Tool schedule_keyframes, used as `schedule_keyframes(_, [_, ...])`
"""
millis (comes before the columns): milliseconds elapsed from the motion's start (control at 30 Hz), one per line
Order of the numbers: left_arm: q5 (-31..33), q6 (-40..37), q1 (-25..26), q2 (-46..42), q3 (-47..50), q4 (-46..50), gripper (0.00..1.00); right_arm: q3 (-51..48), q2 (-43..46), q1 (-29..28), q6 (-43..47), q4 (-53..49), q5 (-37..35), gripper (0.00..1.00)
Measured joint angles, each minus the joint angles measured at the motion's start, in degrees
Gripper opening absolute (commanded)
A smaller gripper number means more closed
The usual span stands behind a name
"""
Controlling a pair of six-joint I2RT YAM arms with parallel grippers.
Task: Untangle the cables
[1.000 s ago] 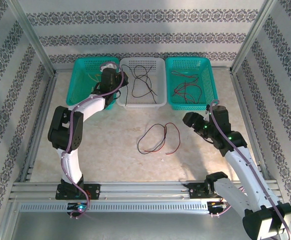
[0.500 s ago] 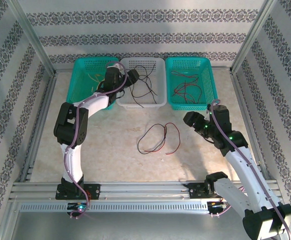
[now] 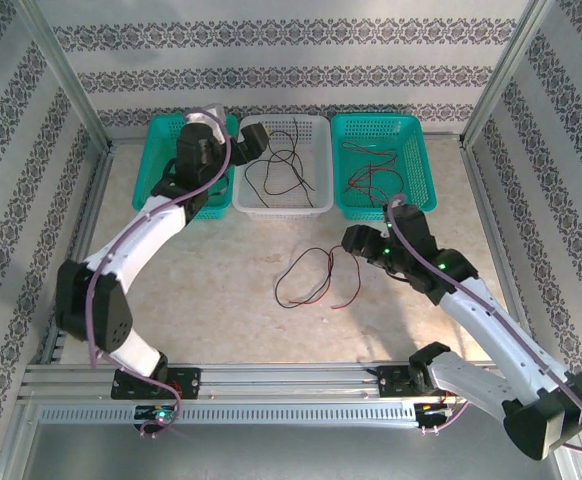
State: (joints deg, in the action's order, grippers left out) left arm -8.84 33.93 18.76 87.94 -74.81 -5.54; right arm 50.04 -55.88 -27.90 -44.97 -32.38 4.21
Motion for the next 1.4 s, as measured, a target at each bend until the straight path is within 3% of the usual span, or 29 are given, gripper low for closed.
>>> schedule_keyframes(233, [-7.54,-1.05,0.00,-15.54,13.40,6.99,0.79,0.68,-12.52,-5.81,0.83,0.63,-3.43,0.65])
schedule_keyframes(400, [-13.51,-1.14,0.35,-26.99,23.91,11.63,0.72,1.31,-23.26,-8.37,2.38,1.03,-5.20,0.55])
schedule_keyframes(600, [-14.78,0.94,0.74,-36.33,36.06,16.24,0.66,4.74,-34.23,-8.63,3.43,1.07,-7.15,0.39])
schedule_keyframes(933, [-15.10,4.04,5.46,-31.82,38.80,15.39,0.64,11.67,-45.83,-8.35,3.61,0.35,-9.11,0.25])
schedule_keyframes(1067, [-15.04,4.07,7.93,-29.05,38.40,14.73,0.64,13.38,-48.15,-6.97,3.48,-1.42,-8.87,0.10])
schedule_keyframes(1167, [-14.88,4.04,8.74,-28.28,37.40,14.19,0.64,13.70,-48.00,-6.75,3.30,-1.92,-8.28,0.00])
schedule_keyframes(1300, [-14.71,4.04,9.05,-28.30,36.13,13.66,0.66,11.96,-45.66,-7.61,3.39,-0.96,-9.31,0.00])
schedule_keyframes(1400, [-14.71,4.04,9.05,-28.28,35.76,13.09,0.66,8.59,-38.71,-8.94,3.58,-0.44,-10.47,0.00])
